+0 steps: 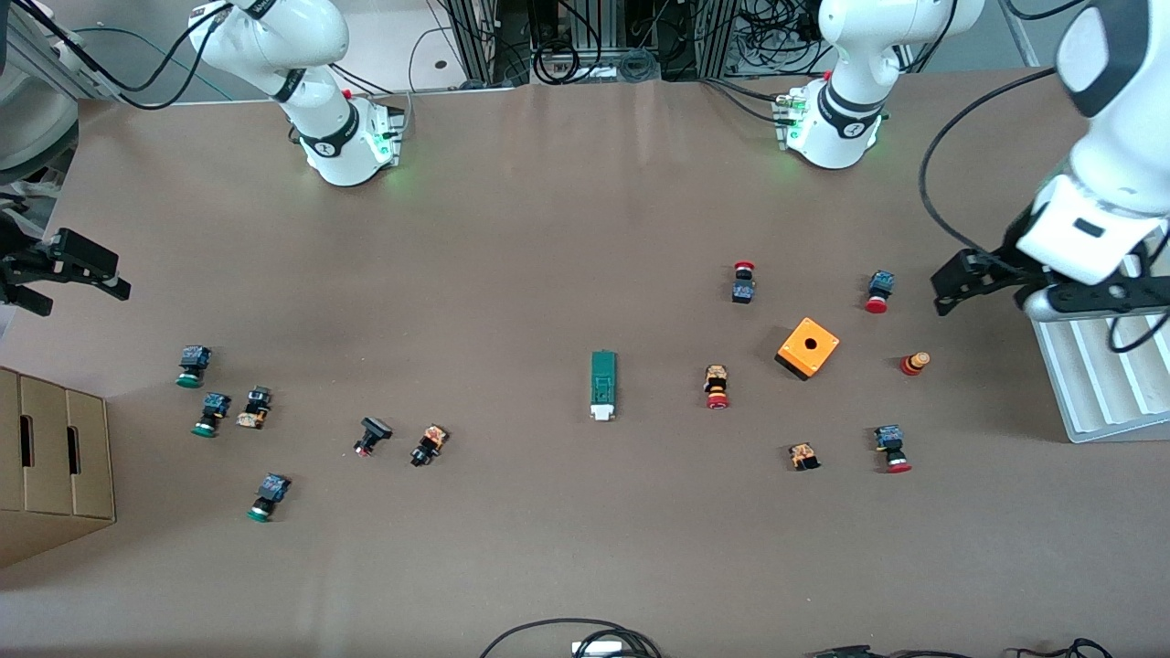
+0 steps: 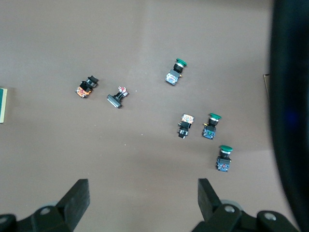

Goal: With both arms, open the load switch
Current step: 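Move the left gripper from rest toward the green load switch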

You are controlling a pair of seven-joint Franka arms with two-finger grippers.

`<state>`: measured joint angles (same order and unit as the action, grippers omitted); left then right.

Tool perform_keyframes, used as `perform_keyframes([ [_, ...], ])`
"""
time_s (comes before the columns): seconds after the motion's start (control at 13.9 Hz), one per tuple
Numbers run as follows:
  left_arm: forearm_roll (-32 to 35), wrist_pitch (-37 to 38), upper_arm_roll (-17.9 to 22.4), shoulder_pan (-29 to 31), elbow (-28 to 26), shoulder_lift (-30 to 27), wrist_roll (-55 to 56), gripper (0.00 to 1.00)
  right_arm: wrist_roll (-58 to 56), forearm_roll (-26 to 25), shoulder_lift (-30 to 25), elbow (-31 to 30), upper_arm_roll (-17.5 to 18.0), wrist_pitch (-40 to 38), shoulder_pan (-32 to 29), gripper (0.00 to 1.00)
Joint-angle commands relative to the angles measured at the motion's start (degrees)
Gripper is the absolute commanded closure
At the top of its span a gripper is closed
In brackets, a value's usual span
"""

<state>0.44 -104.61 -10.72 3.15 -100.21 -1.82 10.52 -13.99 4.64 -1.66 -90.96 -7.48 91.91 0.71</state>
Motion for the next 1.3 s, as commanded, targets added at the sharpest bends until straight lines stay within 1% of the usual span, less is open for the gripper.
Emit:
perform_keyframes([
  [0.0, -0.52, -4.19, -1.05, 0.19, -4.55, -2.31, 0.38, 0.00, -0.68, -0.68, -0.27, -0.09, 0.28, 0.37, -0.36, 0.00],
  [0.36, -0.52, -10.26, -3.25, -0.51, -10.53, -3.89, 0.73, 0.00, -0.77, -0.68, -0.19, -0.09, 0.28, 0.37, -0.36, 0.00],
  [0.72, -0.35, -15.79, -3.52, -4.37, -17.03, -6.44, 7.04, 0.00, -0.77, -0.68, -0.10, -0.09, 0.36, 0.72, -0.36, 0.00],
  [1.15, 0.62, -18.96, -3.96, -10.96, -19.15, -6.27, 19.71, 0.00, -0.77, -0.68, 0.08, -0.18, 0.36, 0.72, -0.36, 0.00],
  [1.22, 0.62, -19.58, -4.74, -11.14, -19.50, -6.18, 20.76, 0.00, -0.77, -0.68, 0.08, -0.18, 0.36, 0.72, -0.36, 0.00],
])
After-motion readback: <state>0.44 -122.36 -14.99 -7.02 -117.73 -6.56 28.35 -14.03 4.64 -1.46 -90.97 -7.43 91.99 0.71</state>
